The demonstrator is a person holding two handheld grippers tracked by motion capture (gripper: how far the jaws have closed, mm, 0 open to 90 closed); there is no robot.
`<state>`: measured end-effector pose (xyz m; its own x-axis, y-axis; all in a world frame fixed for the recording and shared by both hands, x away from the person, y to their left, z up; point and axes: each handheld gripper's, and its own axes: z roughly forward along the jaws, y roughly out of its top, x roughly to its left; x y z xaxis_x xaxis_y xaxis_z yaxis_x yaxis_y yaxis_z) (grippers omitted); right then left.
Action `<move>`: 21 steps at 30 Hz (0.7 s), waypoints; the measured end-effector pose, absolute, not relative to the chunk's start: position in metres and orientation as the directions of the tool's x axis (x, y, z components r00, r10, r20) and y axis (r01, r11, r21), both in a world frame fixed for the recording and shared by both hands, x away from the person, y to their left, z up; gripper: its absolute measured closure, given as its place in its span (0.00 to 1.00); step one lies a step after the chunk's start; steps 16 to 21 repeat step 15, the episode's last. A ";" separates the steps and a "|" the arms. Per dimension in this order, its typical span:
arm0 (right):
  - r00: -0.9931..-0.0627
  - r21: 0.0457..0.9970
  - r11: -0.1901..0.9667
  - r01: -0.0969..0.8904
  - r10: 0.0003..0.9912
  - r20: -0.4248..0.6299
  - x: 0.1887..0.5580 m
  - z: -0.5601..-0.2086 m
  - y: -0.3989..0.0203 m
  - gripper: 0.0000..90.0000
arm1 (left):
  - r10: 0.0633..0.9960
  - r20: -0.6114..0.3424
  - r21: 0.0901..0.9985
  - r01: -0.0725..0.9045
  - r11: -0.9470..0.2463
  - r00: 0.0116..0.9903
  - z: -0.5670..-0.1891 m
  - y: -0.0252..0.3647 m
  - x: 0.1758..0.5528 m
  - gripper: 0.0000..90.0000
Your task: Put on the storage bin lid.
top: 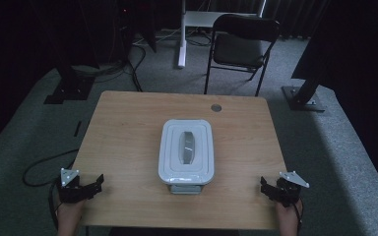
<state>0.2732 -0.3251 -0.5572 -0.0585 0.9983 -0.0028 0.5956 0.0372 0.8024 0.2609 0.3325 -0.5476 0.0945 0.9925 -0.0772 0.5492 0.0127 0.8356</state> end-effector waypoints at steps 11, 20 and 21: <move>0.022 0.790 -0.028 0.613 1.000 0.019 0.270 -0.559 -0.337 0.14 | 0.995 -0.004 0.829 0.555 0.059 -0.100 -0.549 0.343 0.254 0.01; 0.030 0.788 -0.042 0.615 0.999 0.029 0.271 -0.560 -0.338 0.14 | 0.994 -0.014 0.832 0.550 0.070 -0.105 -0.549 0.344 0.254 0.01; 0.030 0.788 -0.042 0.615 0.999 0.029 0.271 -0.560 -0.338 0.14 | 0.994 -0.014 0.832 0.550 0.070 -0.105 -0.549 0.344 0.254 0.01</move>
